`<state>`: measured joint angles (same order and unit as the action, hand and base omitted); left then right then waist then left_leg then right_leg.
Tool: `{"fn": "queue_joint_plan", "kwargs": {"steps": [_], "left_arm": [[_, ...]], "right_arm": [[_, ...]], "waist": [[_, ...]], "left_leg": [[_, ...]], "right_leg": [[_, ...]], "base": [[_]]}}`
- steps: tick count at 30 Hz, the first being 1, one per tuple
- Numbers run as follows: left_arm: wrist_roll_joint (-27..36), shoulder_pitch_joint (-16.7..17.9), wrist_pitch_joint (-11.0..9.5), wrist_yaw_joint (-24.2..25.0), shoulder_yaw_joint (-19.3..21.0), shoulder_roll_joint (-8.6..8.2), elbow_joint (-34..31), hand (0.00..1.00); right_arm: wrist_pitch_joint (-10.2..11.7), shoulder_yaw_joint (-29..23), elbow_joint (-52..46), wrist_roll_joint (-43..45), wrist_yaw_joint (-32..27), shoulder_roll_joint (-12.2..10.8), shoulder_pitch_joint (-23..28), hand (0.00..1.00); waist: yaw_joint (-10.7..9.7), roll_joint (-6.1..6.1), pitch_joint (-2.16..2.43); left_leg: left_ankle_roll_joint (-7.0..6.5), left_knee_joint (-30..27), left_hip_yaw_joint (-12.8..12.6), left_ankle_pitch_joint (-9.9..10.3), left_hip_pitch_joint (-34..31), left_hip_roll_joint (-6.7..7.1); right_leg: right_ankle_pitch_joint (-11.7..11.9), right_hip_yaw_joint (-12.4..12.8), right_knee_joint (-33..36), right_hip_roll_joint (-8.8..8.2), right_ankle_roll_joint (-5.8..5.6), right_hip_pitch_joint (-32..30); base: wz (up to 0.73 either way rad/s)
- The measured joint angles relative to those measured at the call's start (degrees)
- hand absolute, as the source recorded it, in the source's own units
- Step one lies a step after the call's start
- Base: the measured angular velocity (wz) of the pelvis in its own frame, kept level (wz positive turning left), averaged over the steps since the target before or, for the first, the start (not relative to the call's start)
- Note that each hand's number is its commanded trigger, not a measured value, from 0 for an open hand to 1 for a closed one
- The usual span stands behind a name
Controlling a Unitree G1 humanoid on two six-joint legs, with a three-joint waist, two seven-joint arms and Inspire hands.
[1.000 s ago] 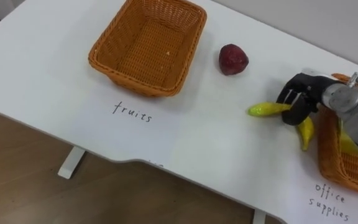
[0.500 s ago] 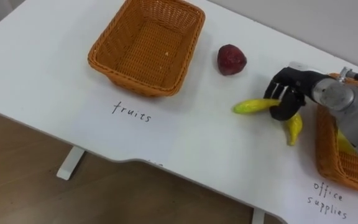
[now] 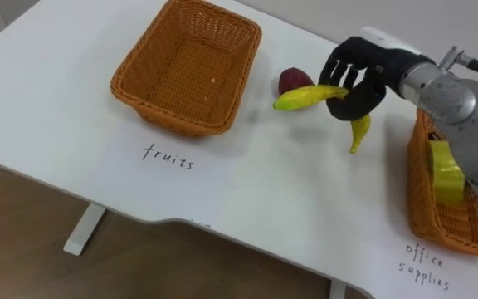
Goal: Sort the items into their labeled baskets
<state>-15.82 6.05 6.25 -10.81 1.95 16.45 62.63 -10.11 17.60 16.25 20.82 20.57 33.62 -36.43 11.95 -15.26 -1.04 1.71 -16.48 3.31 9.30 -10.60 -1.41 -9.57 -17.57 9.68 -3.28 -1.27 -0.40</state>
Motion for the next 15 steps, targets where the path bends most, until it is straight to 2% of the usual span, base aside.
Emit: {"fn": "queue_joint_plan", "kwargs": {"steps": [4, 7, 12, 13, 15], "left_arm": [[-0.02, 1.68, 0.66, 0.02, 0.23, -0.20, -1.85, 0.00], [0.03, 2.78, 0.85, 0.02, 0.21, -0.35, -3.16, 0.00], [0.01, 4.31, 0.95, 0.12, 0.25, -1.47, -5.85, 0.00], [-0.02, 5.18, 1.04, 0.18, 0.29, -1.81, -7.42, 0.00], [-0.11, 6.42, 1.07, 0.21, 0.94, -2.34, -9.27, 0.00]], "right_arm": [[-0.06, -1.16, -4.99, 0.18, 0.03, 0.03, 0.02, 1.00], [-0.01, -1.52, -7.38, -0.46, 0.04, 0.06, -0.07, 1.00], [-0.66, -1.59, -9.39, -2.52, 0.32, 0.07, -0.19, 1.00], [-1.24, -1.63, -10.53, -3.07, 0.57, 0.07, -0.19, 1.00], [-1.35, -2.00, -11.58, -4.23, 1.08, 0.07, -0.19, 1.00]], "waist": [[-0.84, 0.04, 0.22], [-1.07, -0.19, 0.90], [-1.28, -0.15, 0.97], [-1.49, -0.48, 1.22], [-1.59, -0.48, 1.22]], "left_leg": [[0.06, 0.17, 0.02, -0.04, 0.10, 0.00], [0.07, 0.28, 0.11, -0.07, 0.90, 0.02], [0.10, 0.85, 0.37, -0.08, 2.41, 0.05], [0.15, 0.93, 0.42, -0.13, 2.38, 0.05], [0.18, 1.03, 0.42, -0.18, 2.36, 0.05]], "right_leg": [[0.00, 0.09, 0.03, 0.03, 0.00, 0.14], [0.00, 0.08, 0.02, 0.04, 0.00, 0.97], [0.00, 0.08, -0.04, 0.04, 0.00, 2.46], [0.00, 0.12, -0.04, 0.04, 0.00, 2.42], [0.00, 0.13, -0.04, 0.04, 0.00, 2.39]], "base": [[0.00], [0.01], [0.03], [0.00], [0.00]]}}
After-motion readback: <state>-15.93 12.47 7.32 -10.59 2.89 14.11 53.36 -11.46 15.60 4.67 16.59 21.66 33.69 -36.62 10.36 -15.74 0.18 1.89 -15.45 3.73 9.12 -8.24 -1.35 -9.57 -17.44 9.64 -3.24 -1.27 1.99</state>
